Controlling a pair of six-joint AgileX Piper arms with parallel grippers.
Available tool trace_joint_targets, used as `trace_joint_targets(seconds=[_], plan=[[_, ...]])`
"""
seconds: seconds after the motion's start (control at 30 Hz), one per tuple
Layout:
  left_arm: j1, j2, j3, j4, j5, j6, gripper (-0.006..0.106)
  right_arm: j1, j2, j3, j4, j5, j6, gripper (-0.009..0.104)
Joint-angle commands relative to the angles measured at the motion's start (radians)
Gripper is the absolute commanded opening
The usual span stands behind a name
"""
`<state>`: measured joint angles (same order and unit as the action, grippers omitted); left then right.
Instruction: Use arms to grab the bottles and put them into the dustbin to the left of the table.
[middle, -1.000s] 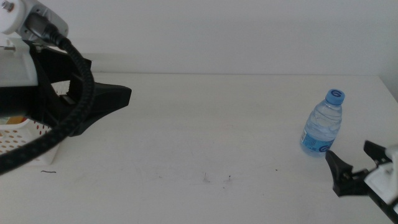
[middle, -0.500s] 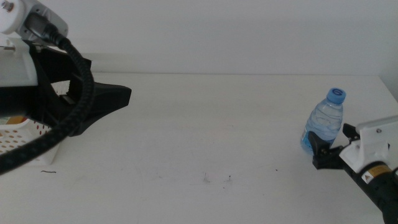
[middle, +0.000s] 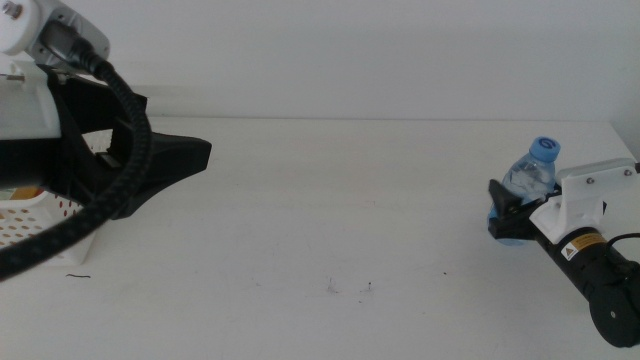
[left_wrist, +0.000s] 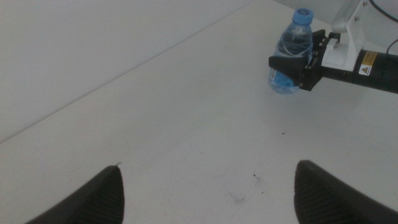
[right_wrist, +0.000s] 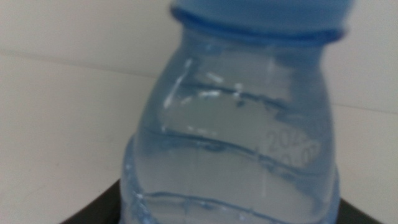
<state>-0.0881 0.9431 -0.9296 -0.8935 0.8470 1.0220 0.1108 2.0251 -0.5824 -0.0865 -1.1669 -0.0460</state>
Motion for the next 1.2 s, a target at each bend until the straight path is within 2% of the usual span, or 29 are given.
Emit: trace_joint_targets(seconds=[0.0, 0.03, 0.07, 0.23, 0.37, 0.43, 0.5, 0.57, 0.73, 0.9, 0.97, 1.0, 1.07, 1.17], plan=[[-0.002, -0.003, 0.001, -0.011, -0.007, -0.002, 0.094, 0.007, 0.002, -0.007, 0.009, 0.037, -0.004, 0.023], [-0.002, -0.003, 0.001, -0.011, -0.007, -0.002, 0.094, 0.016, -0.004, -0.007, 0.009, 0.039, -0.004, 0.007], [-0.002, -0.003, 0.001, -0.011, -0.007, -0.002, 0.094, 0.031, -0.014, -0.007, 0.012, 0.036, 0.001, -0.001], [-0.002, -0.003, 0.001, -0.011, -0.007, -0.002, 0.094, 0.152, -0.079, -0.093, -0.013, 0.068, 0.012, -0.001], [-0.002, -0.003, 0.001, -0.011, -0.007, -0.002, 0.094, 0.281, -0.076, -0.263, -0.027, 0.216, 0.118, -0.001], [-0.002, -0.003, 0.001, -0.011, -0.007, -0.002, 0.094, 0.332, -0.040, -0.356, -0.046, 0.311, 0.116, -0.001], [-0.002, -0.003, 0.001, -0.011, -0.007, -0.002, 0.094, 0.381, 0.020, -0.451, -0.077, 0.341, 0.116, -0.001], [-0.002, -0.003, 0.001, -0.011, -0.007, -0.002, 0.094, 0.418, 0.077, -0.536, -0.098, 0.348, 0.116, -0.001], [-0.002, -0.003, 0.001, -0.013, -0.007, -0.002, 0.094, 0.491, 0.186, -0.692, -0.100, 0.436, 0.116, -0.001], [-0.002, -0.003, 0.001, -0.013, -0.007, -0.002, 0.094, 0.507, 0.239, -0.735, -0.107, 0.441, 0.116, 0.000], [-0.002, -0.003, 0.001, -0.013, -0.007, -0.002, 0.094, 0.507, 0.247, -0.735, -0.112, 0.446, 0.116, 0.007], [-0.002, -0.003, 0.001, -0.013, -0.007, -0.002, 0.094, 0.507, 0.248, -0.735, -0.114, 0.459, 0.116, 0.015], [-0.002, -0.003, 0.001, -0.013, -0.007, -0.002, 0.094, 0.507, 0.248, -0.735, -0.118, 0.499, 0.116, 0.036], [-0.002, -0.003, 0.001, -0.009, -0.007, -0.002, 0.094, 0.509, 0.224, -0.735, -0.158, 0.615, 0.128, 0.084]])
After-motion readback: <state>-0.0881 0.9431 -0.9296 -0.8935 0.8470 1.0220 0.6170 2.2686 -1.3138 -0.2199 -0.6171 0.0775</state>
